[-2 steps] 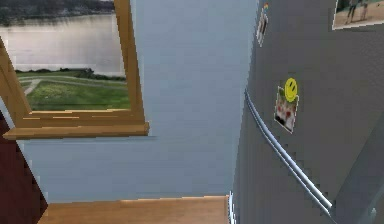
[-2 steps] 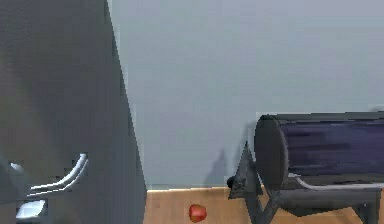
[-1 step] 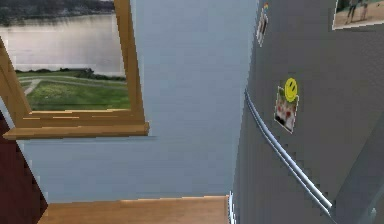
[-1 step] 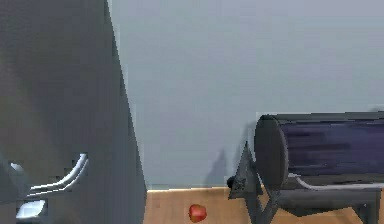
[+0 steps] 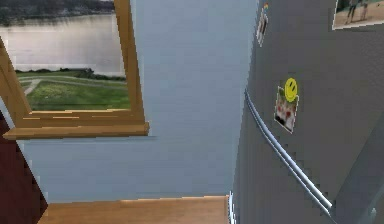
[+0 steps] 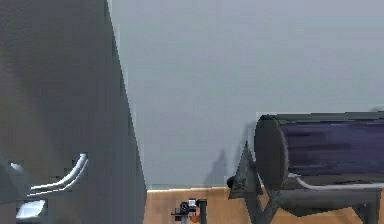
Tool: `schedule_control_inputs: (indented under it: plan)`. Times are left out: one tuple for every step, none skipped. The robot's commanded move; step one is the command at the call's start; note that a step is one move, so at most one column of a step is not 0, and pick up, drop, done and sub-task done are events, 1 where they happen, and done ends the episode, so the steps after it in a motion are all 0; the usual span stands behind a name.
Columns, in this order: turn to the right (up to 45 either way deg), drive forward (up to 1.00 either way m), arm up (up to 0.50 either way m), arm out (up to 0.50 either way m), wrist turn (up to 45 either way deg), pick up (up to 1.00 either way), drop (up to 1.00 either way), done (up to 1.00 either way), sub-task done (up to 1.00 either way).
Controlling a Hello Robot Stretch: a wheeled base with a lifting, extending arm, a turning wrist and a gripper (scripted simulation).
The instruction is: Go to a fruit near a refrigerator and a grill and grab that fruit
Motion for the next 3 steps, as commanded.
schedule_control_inputs:
  plan:
    - [0.0, 0.0, 0.0, 0.0, 45.0, 0.0, 0.0, 0.0, 0.0]
    - [0.0, 0.0, 0.0, 0.0, 45.0, 0.0, 0.0, 0.0, 0.0]
    - [0.0, 0.0, 0.0, 0.0, 45.0, 0.0, 0.0, 0.0, 0.0]
